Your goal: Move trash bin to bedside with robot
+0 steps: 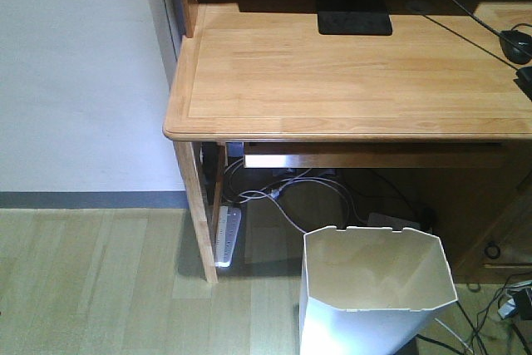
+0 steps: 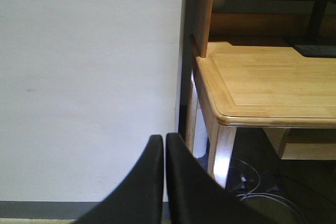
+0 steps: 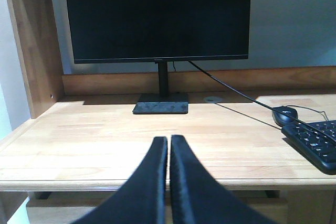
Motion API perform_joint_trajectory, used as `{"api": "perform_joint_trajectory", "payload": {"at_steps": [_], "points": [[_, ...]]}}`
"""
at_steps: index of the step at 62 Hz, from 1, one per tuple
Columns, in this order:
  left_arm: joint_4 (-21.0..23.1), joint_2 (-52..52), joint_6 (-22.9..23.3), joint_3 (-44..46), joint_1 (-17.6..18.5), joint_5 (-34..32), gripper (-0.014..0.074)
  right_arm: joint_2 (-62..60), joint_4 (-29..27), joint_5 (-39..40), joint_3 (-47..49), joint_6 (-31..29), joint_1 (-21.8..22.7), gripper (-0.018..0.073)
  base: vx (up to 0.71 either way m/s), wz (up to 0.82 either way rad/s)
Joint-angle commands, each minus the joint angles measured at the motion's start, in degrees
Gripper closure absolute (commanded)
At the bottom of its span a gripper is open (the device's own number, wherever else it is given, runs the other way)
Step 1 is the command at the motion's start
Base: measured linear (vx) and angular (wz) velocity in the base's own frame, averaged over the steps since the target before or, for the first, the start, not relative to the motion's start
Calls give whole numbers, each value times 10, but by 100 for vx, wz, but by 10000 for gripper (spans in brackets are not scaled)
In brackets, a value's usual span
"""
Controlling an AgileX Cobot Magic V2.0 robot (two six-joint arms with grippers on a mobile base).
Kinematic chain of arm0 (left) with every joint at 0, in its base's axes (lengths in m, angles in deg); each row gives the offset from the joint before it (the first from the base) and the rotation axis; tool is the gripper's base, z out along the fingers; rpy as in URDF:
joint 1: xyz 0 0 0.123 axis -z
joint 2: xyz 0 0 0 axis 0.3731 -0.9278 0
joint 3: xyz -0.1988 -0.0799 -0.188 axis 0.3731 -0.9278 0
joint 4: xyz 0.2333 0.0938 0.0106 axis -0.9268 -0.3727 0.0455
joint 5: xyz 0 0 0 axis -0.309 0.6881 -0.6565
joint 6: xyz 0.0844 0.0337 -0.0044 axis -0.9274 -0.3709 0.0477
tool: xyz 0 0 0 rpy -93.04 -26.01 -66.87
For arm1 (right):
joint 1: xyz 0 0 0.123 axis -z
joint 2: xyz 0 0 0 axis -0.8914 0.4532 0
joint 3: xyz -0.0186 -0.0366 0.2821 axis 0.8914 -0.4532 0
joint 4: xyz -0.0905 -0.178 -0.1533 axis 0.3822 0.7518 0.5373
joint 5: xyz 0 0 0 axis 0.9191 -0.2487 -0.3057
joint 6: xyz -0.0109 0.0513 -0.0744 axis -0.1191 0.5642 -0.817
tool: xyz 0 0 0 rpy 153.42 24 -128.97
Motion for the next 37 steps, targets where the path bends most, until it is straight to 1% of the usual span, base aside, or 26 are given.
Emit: {"api": "perform_joint_trajectory", "payload": {"at_steps": [1, 37], "points": [[2, 6, 5, -17, 1, -40, 602, -7, 7, 41, -11, -2, -1, 570, 0, 0], [2, 6, 5, -17, 1, -40, 602, -7, 7, 41, -11, -2, -1, 570, 0, 0]]}}
